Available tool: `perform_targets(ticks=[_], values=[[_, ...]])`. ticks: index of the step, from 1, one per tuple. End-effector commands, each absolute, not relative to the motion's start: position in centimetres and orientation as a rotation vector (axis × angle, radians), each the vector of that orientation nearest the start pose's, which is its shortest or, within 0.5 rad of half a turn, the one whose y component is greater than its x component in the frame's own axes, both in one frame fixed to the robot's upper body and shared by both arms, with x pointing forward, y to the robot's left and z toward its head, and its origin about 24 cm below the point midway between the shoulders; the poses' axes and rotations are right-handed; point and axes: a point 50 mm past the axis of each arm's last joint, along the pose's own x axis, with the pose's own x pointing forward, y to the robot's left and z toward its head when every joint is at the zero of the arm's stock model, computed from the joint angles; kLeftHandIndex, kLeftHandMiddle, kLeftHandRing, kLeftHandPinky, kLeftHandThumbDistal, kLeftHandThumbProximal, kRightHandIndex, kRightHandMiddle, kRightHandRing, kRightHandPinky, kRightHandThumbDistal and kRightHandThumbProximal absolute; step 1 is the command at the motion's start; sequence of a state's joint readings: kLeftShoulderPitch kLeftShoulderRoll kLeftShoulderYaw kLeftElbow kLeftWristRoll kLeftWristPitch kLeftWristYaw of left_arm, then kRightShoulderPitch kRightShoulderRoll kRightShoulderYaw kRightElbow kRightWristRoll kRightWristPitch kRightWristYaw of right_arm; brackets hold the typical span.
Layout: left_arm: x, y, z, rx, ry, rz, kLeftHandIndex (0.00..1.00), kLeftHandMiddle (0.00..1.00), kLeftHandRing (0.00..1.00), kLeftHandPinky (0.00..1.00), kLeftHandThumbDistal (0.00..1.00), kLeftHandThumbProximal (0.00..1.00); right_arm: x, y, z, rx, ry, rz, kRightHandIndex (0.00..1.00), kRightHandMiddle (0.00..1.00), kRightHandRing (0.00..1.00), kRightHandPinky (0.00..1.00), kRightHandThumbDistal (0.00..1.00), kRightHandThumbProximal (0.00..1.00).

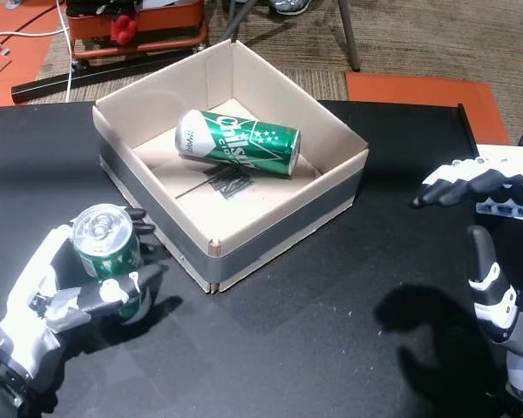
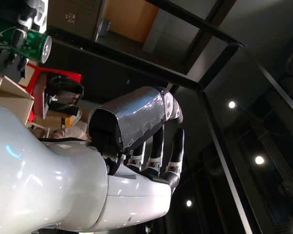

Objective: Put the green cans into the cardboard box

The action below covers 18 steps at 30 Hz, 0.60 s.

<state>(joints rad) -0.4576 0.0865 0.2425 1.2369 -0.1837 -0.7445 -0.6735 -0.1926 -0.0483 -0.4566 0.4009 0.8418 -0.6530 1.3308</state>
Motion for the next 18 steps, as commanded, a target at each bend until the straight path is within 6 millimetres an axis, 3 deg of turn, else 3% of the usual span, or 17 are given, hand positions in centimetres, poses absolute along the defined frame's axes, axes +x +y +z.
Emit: perform_targets(ticks=[1, 18], values=[[27.94, 16.72, -3.05, -0.125, 0.004, -0.413, 0.94, 0.59, 0.63, 0.66, 0.88, 0.07, 22.97, -23.16, 6.80, 0.210, -0.886, 0.497, 0.44, 0.47, 0.51, 0.58, 0.61, 0.00], [27.83, 16.32, -2.92, -0.124, -0.026, -0.410, 0.92, 0.58, 0.63, 0.66, 0.82, 0.09, 22.74, -23.19, 6.88, 0.188, -0.885, 0.485, 0.42, 0.47, 0.50, 0.57, 0.65, 0.00]])
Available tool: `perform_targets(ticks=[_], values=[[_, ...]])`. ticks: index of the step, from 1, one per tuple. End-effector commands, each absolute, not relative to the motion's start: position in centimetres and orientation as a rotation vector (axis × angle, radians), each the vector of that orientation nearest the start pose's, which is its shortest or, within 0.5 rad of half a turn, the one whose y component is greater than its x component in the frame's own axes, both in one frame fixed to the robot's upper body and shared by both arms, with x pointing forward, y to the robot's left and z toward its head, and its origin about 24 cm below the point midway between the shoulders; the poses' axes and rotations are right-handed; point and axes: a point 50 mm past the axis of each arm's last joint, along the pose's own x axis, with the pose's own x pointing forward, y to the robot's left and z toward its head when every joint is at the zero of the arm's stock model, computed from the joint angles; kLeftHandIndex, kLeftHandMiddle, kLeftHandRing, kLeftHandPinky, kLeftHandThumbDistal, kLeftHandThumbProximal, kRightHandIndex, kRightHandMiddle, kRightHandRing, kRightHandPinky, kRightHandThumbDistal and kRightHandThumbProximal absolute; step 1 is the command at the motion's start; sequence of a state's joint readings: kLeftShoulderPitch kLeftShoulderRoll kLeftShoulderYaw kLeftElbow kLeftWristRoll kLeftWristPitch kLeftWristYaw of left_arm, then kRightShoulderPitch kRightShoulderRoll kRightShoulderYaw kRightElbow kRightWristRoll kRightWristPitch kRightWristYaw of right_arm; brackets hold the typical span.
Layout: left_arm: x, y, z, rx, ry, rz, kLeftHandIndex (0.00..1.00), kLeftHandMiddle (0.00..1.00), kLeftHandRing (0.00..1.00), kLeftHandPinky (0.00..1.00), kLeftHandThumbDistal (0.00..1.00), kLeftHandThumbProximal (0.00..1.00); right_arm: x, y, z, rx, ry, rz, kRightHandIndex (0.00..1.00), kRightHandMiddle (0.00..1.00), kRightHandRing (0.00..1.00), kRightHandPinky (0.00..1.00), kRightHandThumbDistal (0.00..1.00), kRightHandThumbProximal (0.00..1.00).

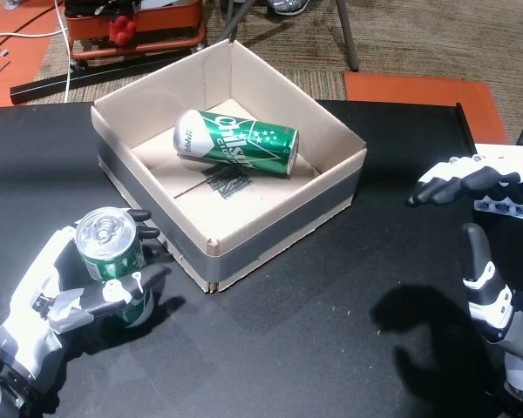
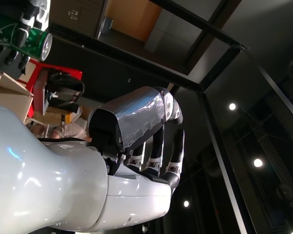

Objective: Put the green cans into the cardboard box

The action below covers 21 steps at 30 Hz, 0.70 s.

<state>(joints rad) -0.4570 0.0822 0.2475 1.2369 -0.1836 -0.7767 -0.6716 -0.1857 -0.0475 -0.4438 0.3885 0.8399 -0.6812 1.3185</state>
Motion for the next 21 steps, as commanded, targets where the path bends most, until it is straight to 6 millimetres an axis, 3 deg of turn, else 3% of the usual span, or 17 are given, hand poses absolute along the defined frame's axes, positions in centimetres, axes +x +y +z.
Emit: perform_targets(ticks=[1, 7, 15, 21], values=[[27.82, 16.28, -2.94, -0.123, -0.024, -0.411, 0.92, 0.58, 0.63, 0.66, 0.82, 0.09, 22.71, -23.21, 6.87, 0.189, -0.883, 0.484, 0.42, 0.47, 0.50, 0.57, 0.65, 0.00], [27.80, 16.14, -2.99, -0.124, -0.020, -0.416, 0.90, 0.57, 0.62, 0.65, 0.85, 0.09, 22.55, -23.11, 6.86, 0.201, -0.881, 0.485, 0.42, 0.46, 0.50, 0.57, 0.61, 0.00], [27.72, 16.21, -3.19, -0.137, -0.004, -0.419, 0.89, 0.58, 0.63, 0.62, 0.83, 0.04, 22.63, -23.12, 7.01, 0.174, -0.894, 0.483, 0.40, 0.45, 0.49, 0.57, 0.66, 0.00], [27.75, 16.23, -3.36, -0.163, 0.014, -0.412, 0.75, 0.54, 0.61, 0.54, 0.85, 0.02, 22.62, -23.15, 7.06, 0.159, -0.901, 0.486, 0.39, 0.45, 0.49, 0.58, 0.63, 0.00]])
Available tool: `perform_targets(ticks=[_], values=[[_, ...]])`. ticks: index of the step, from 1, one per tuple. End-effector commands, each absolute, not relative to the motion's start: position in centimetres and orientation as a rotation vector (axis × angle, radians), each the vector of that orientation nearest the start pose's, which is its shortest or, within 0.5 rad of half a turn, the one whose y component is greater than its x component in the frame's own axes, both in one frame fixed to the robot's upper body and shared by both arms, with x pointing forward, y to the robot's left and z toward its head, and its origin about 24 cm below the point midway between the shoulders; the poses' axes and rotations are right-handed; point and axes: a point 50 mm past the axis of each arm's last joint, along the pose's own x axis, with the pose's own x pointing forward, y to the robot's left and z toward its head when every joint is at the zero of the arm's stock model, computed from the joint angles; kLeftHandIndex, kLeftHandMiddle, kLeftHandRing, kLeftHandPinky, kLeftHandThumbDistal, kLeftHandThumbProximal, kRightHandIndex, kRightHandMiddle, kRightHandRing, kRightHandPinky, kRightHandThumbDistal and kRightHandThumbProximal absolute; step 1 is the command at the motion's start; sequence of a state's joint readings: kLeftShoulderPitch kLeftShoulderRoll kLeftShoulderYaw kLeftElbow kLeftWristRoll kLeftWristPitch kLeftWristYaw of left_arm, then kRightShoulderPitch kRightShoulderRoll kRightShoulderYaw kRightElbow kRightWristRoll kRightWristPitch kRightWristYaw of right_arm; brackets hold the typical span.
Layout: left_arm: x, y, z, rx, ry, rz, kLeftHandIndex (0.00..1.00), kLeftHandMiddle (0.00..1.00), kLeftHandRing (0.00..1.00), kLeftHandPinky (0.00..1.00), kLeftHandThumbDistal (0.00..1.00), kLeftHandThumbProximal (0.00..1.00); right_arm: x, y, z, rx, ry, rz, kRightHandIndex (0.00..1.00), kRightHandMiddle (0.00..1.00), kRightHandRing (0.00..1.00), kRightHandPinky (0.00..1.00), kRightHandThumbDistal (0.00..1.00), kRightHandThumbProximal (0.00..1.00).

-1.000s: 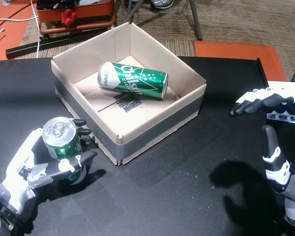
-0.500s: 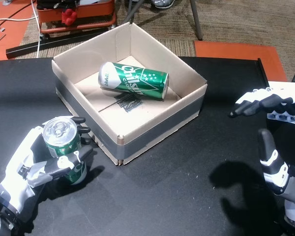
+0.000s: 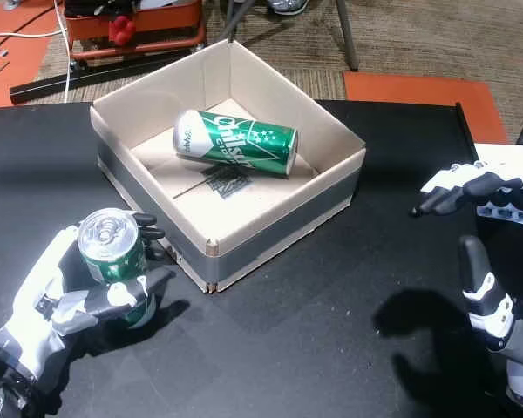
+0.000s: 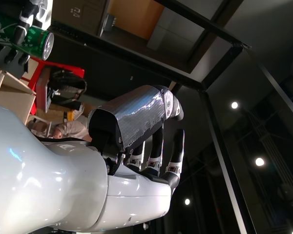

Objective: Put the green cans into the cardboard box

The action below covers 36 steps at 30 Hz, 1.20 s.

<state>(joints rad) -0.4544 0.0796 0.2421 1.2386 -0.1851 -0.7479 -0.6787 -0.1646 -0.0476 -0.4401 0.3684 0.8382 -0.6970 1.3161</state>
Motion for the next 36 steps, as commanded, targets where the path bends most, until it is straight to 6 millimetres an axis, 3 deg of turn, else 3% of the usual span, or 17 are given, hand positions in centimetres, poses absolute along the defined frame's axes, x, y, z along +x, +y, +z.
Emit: perform_targets(ticks=[1, 4, 9, 16, 28, 32, 36], values=[[27.73, 16.25, -3.35, -0.159, 0.012, -0.412, 0.72, 0.52, 0.59, 0.52, 0.85, 0.02, 22.60, -23.14, 7.02, 0.163, -0.900, 0.486, 0.39, 0.45, 0.49, 0.58, 0.64, 0.00], [27.72, 16.23, -3.13, -0.141, -0.011, -0.416, 0.58, 0.40, 0.48, 0.44, 0.84, 0.05, 22.58, -23.20, 6.94, 0.169, -0.898, 0.485, 0.39, 0.45, 0.49, 0.58, 0.63, 0.00], [27.75, 16.12, -3.17, -0.173, -0.011, -0.420, 0.44, 0.27, 0.34, 0.35, 0.85, 0.00, 22.52, -23.20, 6.95, 0.158, -0.901, 0.484, 0.39, 0.45, 0.50, 0.59, 0.60, 0.00], [27.77, 16.07, -3.22, -0.174, -0.005, -0.417, 0.24, 0.18, 0.25, 0.25, 0.84, 0.01, 22.59, -23.18, 7.00, 0.161, -0.898, 0.487, 0.39, 0.45, 0.49, 0.58, 0.64, 0.00], [27.81, 16.09, -3.20, -0.173, -0.005, -0.412, 0.22, 0.18, 0.25, 0.23, 0.80, 0.00, 22.60, -23.02, 7.03, 0.159, -0.896, 0.495, 0.39, 0.44, 0.49, 0.59, 0.62, 0.00], [27.83, 16.13, -3.15, -0.152, -0.006, -0.408, 0.23, 0.18, 0.24, 0.22, 0.75, 0.00, 22.67, -22.96, 6.95, 0.164, -0.890, 0.495, 0.39, 0.45, 0.49, 0.58, 0.61, 0.00], [27.85, 16.14, -3.21, -0.172, -0.002, -0.403, 0.17, 0.15, 0.22, 0.20, 0.68, 0.00, 22.72, -22.88, 6.84, 0.184, -0.875, 0.501, 0.41, 0.46, 0.49, 0.58, 0.64, 0.00]])
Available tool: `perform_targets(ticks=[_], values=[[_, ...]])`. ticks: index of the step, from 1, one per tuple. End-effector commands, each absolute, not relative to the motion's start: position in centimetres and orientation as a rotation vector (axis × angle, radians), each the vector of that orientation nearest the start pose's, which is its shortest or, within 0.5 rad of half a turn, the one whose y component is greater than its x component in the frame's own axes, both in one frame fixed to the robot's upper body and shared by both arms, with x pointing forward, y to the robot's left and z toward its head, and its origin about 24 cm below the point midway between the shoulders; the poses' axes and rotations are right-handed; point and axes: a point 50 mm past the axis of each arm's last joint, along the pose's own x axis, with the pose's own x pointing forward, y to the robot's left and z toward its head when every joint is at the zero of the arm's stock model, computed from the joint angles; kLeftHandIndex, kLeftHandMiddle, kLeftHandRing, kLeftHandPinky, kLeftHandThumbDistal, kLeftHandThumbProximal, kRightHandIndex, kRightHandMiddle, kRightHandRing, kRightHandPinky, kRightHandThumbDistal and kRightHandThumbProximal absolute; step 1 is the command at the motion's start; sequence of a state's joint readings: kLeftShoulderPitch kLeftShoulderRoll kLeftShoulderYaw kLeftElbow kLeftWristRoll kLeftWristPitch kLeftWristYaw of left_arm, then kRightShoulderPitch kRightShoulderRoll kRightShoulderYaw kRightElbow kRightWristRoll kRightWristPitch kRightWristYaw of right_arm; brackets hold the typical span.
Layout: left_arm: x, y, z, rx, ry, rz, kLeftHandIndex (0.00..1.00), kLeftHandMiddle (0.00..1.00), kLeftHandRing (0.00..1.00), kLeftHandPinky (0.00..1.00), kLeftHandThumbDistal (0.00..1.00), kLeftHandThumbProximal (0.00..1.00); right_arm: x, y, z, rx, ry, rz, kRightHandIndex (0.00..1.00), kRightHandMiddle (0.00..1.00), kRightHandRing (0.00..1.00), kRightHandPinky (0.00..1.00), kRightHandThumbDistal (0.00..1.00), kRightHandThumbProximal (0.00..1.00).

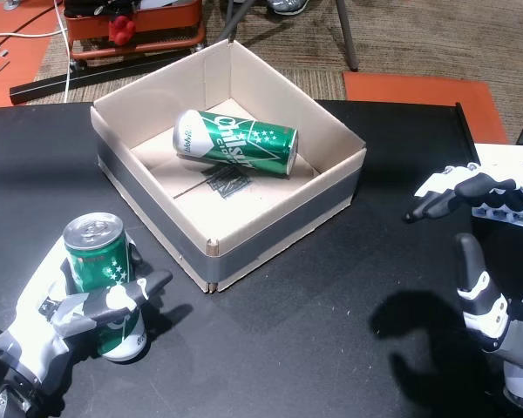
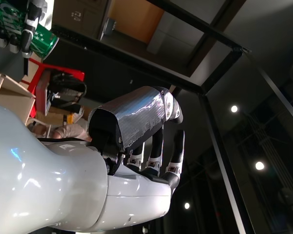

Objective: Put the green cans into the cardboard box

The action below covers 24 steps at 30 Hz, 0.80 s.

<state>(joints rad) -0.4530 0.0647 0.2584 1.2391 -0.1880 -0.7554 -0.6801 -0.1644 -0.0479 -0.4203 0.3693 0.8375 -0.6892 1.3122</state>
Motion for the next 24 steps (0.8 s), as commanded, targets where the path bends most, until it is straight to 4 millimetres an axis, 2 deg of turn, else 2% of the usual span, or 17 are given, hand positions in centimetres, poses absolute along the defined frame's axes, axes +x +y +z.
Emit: perform_targets(ticks=[1, 5, 8, 21, 24], values=[[27.86, 16.15, -3.22, -0.173, -0.001, -0.403, 0.16, 0.15, 0.22, 0.20, 0.68, 0.00, 22.71, -22.86, 6.82, 0.188, -0.870, 0.500, 0.42, 0.46, 0.49, 0.58, 0.65, 0.00], [27.88, 16.16, -3.21, -0.184, -0.002, -0.403, 0.15, 0.15, 0.21, 0.19, 0.64, 0.00, 22.78, -22.82, 6.83, 0.188, -0.872, 0.500, 0.42, 0.46, 0.50, 0.58, 0.62, 0.00], [27.92, 16.15, -3.19, -0.185, -0.001, -0.408, 0.16, 0.15, 0.22, 0.20, 0.63, 0.00, 22.86, -22.85, 6.83, 0.186, -0.871, 0.498, 0.42, 0.46, 0.50, 0.58, 0.65, 0.00], [28.18, 16.36, -2.97, -0.207, -0.008, -0.404, 0.17, 0.16, 0.22, 0.20, 0.64, 0.00, 23.23, -22.57, 6.69, 0.189, -0.876, 0.508, 0.43, 0.47, 0.51, 0.58, 0.61, 0.00], [28.53, 16.57, -2.45, -0.216, -0.040, -0.400, 0.17, 0.15, 0.22, 0.20, 0.58, 0.00, 23.34, -22.50, 6.60, 0.194, -0.872, 0.506, 0.43, 0.46, 0.51, 0.58, 0.63, 0.00]])
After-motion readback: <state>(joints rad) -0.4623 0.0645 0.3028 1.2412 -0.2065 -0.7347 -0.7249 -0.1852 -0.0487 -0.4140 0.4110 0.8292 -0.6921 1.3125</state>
